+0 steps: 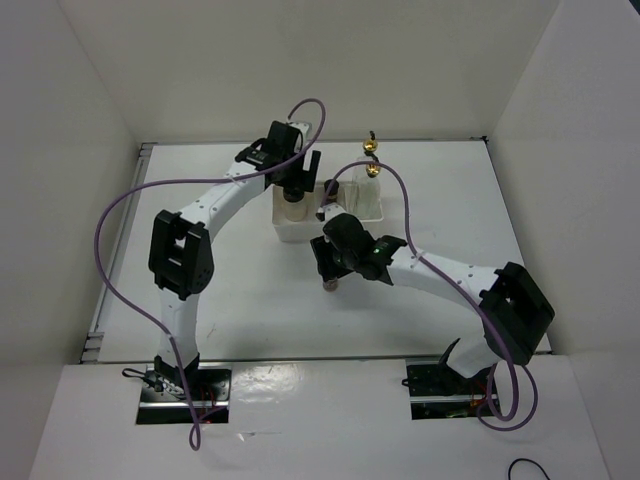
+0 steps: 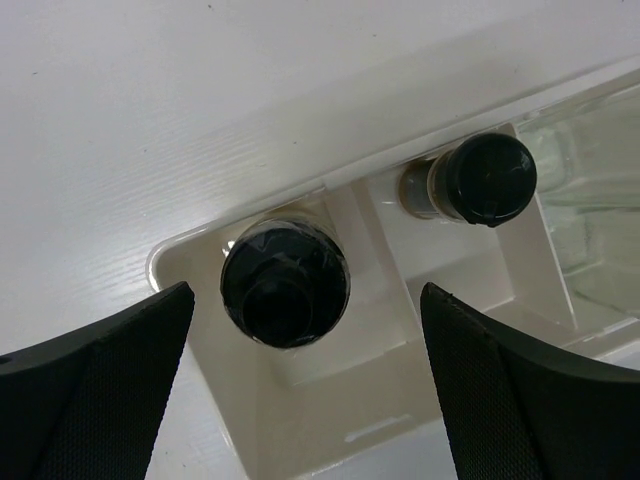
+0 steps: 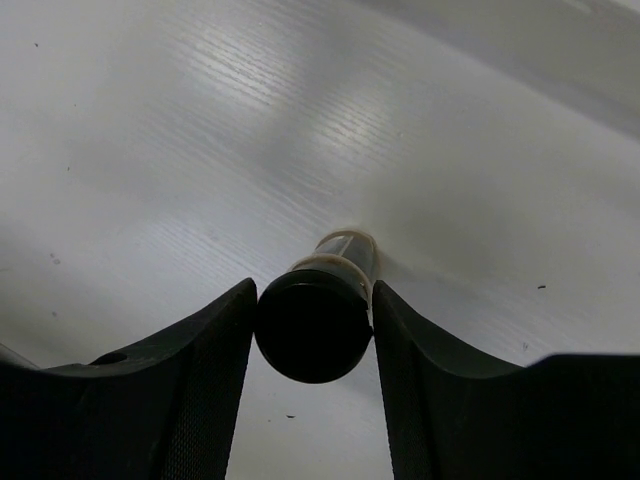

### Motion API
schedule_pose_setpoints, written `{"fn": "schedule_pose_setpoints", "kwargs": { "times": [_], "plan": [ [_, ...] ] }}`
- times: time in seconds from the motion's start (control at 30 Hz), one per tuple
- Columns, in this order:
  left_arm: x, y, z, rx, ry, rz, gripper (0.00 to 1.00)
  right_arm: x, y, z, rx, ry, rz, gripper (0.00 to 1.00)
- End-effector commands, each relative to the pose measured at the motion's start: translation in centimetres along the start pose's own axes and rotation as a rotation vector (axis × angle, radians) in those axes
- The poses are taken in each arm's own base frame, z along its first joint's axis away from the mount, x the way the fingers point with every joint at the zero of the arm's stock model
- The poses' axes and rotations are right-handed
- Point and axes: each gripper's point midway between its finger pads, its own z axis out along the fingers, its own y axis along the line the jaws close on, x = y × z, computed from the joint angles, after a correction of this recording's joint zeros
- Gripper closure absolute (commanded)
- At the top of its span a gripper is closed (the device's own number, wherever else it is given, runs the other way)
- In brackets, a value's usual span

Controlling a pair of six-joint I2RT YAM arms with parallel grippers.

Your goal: Organize the condiment bottles

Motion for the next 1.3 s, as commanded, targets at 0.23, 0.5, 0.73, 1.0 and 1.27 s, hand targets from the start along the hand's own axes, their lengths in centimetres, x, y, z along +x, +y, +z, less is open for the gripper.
{"fn": "schedule_pose_setpoints", "kwargs": {
  "times": [0.23,0.5,0.73,1.0,1.27],
  "plan": [
    [-10.8,1.8,-11.0,0.001,-0.287,-0.144,0.0,0.7,0.6,0.4,-0.012,0.023,0.002,0.73],
    [-11.0,4.7,-13.5,0.007,-0.318,-0.23,0.0,-7.0,1.9,-3.4,0.008,-0.102,-0.029,0.95],
    [-9.0,11.4,-14.8,-0.055,-0.336,-0.357,0.0,-13.8,3.1,-7.4,-0.002,-0.248,-0.024,1.0],
    [-6.3,15.7,-16.0,-0.085,-0.321,-0.42,0.0,-17.3,-1.3,-5.1,0.238,-0.297,-0.04,1.0],
    [-3.4,16.8,-15.7,-0.095,-0.288,-0.457,0.0,-21.7,-5.1,-3.8,0.301,-0.369,0.055,1.0]
  ]
}}
